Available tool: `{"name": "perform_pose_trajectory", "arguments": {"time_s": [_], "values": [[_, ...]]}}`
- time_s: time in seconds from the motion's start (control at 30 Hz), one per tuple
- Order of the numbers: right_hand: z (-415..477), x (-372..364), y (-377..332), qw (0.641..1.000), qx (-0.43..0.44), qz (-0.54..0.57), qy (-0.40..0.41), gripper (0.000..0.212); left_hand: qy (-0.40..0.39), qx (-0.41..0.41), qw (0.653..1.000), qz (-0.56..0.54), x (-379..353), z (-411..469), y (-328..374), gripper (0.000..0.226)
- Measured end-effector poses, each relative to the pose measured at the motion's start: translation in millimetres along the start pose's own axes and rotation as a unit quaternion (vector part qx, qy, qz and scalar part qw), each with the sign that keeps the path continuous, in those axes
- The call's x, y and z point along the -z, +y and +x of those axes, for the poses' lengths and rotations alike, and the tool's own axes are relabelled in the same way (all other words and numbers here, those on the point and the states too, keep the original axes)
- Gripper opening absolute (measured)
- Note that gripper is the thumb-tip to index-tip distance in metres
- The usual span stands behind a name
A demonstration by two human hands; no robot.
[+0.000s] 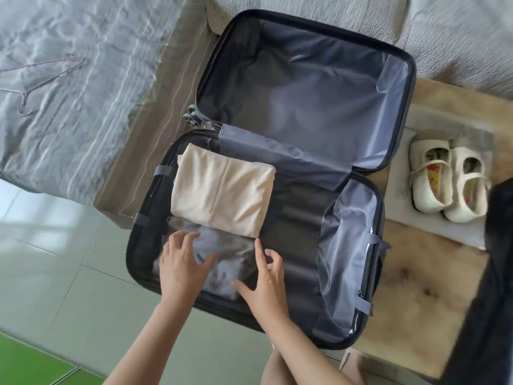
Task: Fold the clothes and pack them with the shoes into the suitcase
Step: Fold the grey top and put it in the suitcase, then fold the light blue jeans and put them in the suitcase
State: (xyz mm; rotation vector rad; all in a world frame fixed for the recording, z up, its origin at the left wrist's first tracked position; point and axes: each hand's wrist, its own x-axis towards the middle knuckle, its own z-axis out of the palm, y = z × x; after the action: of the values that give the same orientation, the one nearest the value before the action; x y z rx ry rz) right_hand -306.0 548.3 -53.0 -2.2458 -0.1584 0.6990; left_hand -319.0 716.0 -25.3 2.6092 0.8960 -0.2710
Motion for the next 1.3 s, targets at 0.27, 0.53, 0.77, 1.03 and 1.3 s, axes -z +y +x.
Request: {"name": "perform_pose_trajectory", "arguments": {"time_s": [0.27, 0.53, 0.77, 1.03, 1.3], "values": [[-10.1, 56.2, 13.1, 0.992, -0.027, 0.116, 0.030, 0.093, 0.027, -0.046, 0.994, -0.091, 16.3, -29.8, 69.3, 0.045], [-24.0, 168.5, 80.5, 0.954, -0.094, 0.220, 0.183, 0.062, -0.054, -0.168, 0.975, -0.137, -17.2, -46.8, 192.1, 0.034], [-52.9, 282.4, 183.3, 0.905, -0.194, 0.266, 0.270, 0.059, -0.128, -0.223, 0.958, -0.125, -75.1, -79.9, 320.4, 0.039], [-73.9, 362.6, 293.8, 0.879, -0.239, 0.222, 0.348, 0.054, -0.212, -0.219, 0.947, -0.105, -147.0, -121.7, 426.5, 0.040], [-74.6, 376.6, 395.2, 0.890, -0.331, 0.042, 0.312, 0.059, -0.285, -0.208, 0.933, -0.072, -222.0, -151.2, 481.8, 0.043]]}}
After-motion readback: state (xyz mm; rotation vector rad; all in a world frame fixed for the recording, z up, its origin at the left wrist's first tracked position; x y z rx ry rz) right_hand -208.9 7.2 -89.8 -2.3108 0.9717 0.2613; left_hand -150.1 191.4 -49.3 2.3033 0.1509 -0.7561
